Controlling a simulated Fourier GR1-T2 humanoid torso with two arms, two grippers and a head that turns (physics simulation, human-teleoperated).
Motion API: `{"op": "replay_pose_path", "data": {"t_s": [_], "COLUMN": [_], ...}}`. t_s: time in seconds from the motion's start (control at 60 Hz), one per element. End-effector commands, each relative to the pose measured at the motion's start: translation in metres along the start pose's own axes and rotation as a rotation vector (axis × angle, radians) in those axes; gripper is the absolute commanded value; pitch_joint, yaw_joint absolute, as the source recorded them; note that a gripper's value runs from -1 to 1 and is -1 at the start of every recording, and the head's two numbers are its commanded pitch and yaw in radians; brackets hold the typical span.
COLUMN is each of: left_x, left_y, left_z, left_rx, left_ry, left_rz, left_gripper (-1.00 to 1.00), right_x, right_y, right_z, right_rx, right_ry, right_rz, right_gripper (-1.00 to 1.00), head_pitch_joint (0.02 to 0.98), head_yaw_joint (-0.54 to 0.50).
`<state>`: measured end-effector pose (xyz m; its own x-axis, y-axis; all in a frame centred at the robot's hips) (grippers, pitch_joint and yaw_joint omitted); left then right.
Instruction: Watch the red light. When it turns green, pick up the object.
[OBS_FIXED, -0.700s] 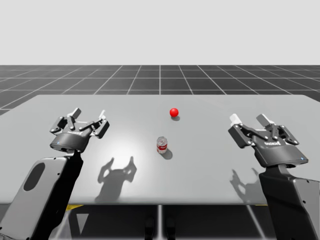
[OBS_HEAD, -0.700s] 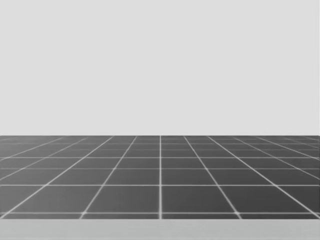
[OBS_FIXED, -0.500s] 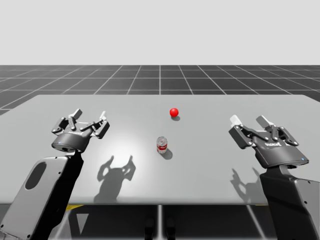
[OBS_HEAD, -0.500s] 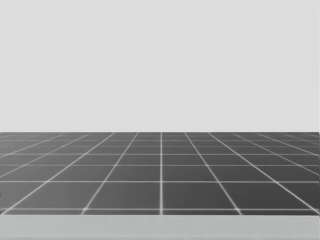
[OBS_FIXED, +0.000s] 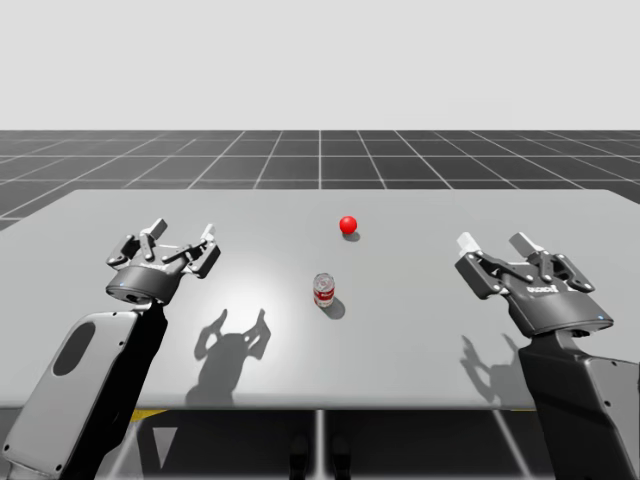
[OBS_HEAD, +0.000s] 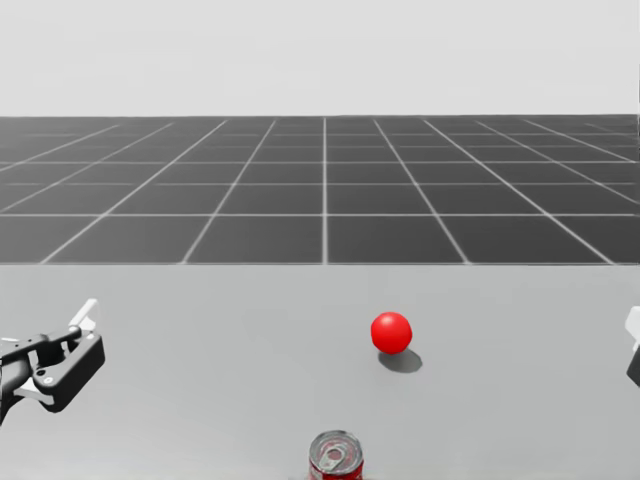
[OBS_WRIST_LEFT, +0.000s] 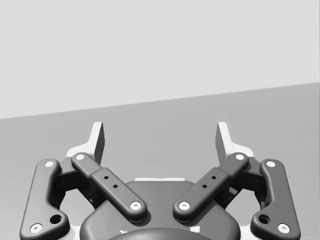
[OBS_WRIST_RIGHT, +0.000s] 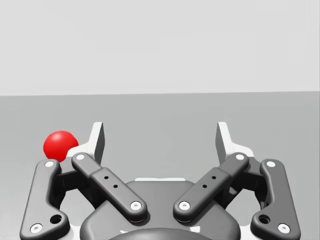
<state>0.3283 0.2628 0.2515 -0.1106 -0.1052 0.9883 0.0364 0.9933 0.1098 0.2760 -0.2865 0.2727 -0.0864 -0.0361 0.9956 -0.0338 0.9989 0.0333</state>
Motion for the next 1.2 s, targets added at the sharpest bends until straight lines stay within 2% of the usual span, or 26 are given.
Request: {"op": "replay_pose_path", "data": {"t_s": [0.017, 0.3, 1.067, 1.2], "left_x": [-0.0006, -0.0004, 0.0000, 0.0000], "left_y": [-0.0002, -0.0013, -0.0027, -0.0027], "left_z": [-0.0007, -0.0004, 0.0005, 0.0005], "left_rx": [-0.005, -0.014, -0.020, -0.020], "left_ry": [0.002, 0.003, 0.002, 0.002], "left_rz": [-0.004, -0.006, -0.001, -0.001], "left_gripper": [-1.00, -1.00, -1.00, -1.00], "right_x": [-0.0009, -0.0014, -0.0025, -0.0029], "right_y": [-0.0001, -0.0004, 0.0007, 0.0020], "right_z": [-0.0005, -0.0007, -0.0013, -0.0010], "right_rx": [0.001, 0.000, 0.003, 0.011], "right_ry": [0.002, 0.004, 0.005, 0.007], "right_rz": [0.006, 0.008, 0.022, 0.037], "right_gripper": [-1.00, -1.00, -1.00, -1.00], "head_pitch_joint": [0.465, 0.577, 0.582, 0.583], "head_yaw_joint": [-0.01, -0.10, -0.12, -0.12]}}
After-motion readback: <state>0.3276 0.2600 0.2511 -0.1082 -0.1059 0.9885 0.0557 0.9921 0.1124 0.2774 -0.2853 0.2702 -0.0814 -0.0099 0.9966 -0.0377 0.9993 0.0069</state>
